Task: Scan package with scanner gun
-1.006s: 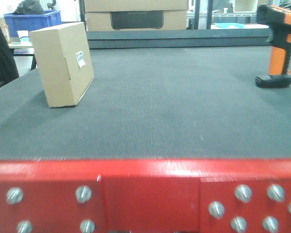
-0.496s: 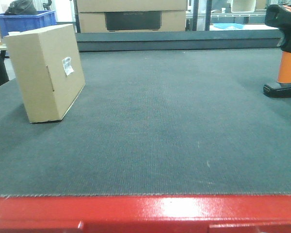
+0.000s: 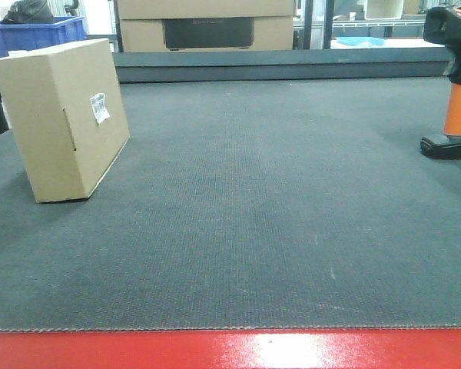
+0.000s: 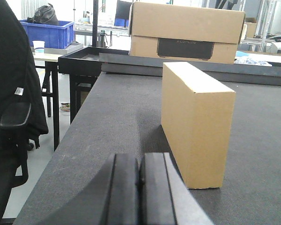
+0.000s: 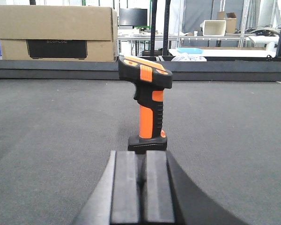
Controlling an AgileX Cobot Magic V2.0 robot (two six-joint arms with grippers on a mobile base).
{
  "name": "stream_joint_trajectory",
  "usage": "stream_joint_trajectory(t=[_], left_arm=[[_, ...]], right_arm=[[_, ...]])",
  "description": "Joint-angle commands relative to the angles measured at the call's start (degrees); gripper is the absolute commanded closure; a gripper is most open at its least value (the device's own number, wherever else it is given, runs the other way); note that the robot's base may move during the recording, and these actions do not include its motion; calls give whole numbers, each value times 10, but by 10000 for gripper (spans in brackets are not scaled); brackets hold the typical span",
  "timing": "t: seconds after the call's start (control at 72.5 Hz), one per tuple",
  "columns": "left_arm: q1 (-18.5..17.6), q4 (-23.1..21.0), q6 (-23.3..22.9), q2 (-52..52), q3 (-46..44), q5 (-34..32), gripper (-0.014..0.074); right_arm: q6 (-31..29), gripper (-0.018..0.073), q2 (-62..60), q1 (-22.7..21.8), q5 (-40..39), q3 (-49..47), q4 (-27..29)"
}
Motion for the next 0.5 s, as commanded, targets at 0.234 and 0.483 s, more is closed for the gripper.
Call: stream_joint_trajectory(t=[0.234, 0.483], left_arm=[[-3, 6, 0, -2, -1, -7, 708], [-3, 6, 0, -2, -1, -22, 708]], right_arm=[[-2, 727, -1, -1, -9, 0, -5], [-2, 727, -1, -1, -9, 0, -5]])
